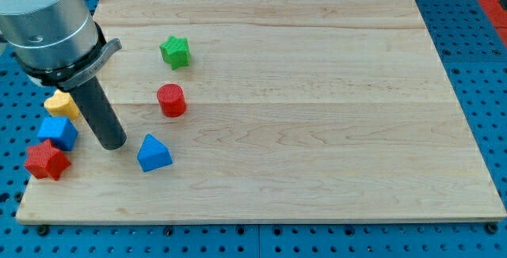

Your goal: Move the vertical line of blocks at the left side slightly to the right

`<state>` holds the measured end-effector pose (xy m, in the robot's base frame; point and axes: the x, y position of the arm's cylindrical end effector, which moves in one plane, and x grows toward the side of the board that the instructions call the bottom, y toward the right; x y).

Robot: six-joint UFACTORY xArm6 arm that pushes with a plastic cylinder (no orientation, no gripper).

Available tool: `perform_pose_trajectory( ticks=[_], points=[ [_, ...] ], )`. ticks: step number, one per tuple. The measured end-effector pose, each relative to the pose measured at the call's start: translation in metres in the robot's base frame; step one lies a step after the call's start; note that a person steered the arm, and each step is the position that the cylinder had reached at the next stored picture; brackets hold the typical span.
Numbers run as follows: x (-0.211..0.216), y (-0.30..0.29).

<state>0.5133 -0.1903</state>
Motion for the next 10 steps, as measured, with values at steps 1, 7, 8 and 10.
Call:
perform_pose_trajectory(
  ticks=[1, 7, 8, 10],
  points=[
    [0.000, 0.000],
    [0.091, -0.079],
    [0.068, -0.107],
    [0.012, -0.056]
  ],
)
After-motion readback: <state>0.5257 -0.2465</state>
